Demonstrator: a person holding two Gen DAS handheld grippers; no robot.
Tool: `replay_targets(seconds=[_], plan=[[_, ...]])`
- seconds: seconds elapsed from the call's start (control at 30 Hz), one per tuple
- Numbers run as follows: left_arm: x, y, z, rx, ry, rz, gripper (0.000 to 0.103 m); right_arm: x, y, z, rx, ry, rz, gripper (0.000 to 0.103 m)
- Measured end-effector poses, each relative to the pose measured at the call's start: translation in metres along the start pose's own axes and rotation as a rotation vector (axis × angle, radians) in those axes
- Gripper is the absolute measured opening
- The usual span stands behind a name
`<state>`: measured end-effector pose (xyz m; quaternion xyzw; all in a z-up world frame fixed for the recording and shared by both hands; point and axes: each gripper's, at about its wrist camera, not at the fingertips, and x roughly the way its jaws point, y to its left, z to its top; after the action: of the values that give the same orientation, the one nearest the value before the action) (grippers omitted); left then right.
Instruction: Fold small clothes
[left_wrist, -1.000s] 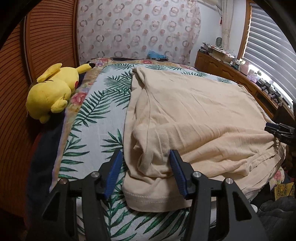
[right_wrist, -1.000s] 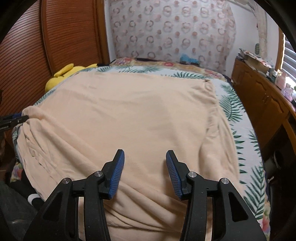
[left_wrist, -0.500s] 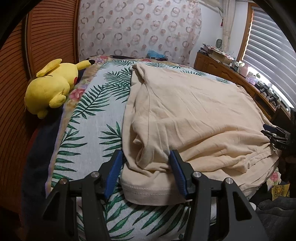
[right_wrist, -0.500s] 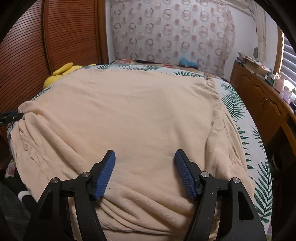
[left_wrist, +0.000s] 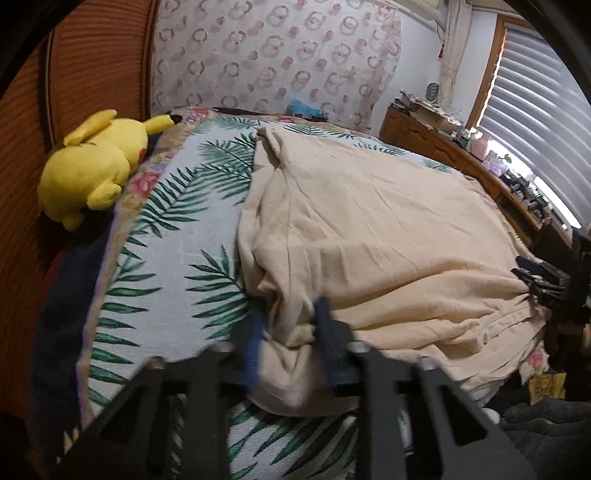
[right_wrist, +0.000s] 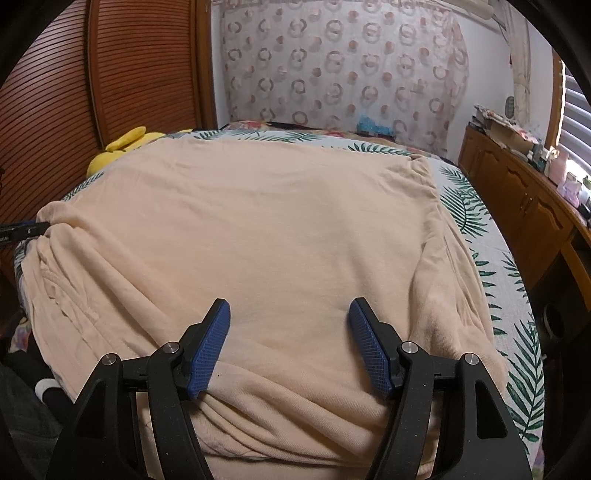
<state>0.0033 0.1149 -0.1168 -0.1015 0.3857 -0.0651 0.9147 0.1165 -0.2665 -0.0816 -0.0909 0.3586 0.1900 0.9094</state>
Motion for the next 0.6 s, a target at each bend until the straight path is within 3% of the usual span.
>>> replay_targets(seconds=[0.07, 0.3, 0.6], plan=[[-0.003, -0.004, 0.002, 0.004, -0.018, -0.022, 0.003, 0.0, 0.0, 0.0, 0.001, 0.0, 0.001, 0.069], [-0.033, -0.035, 0.028, 0.071, -0.15, -0.086, 0.002, 0.0, 0.0, -0.001, 0.001, 0.001, 0.0, 0.069], [-0.039, -0.086, 0.072, 0.183, -0.223, -0.192, 0.002, -0.014, -0.016, 0.004, 0.044, 0.029, -0.036, 0.068]])
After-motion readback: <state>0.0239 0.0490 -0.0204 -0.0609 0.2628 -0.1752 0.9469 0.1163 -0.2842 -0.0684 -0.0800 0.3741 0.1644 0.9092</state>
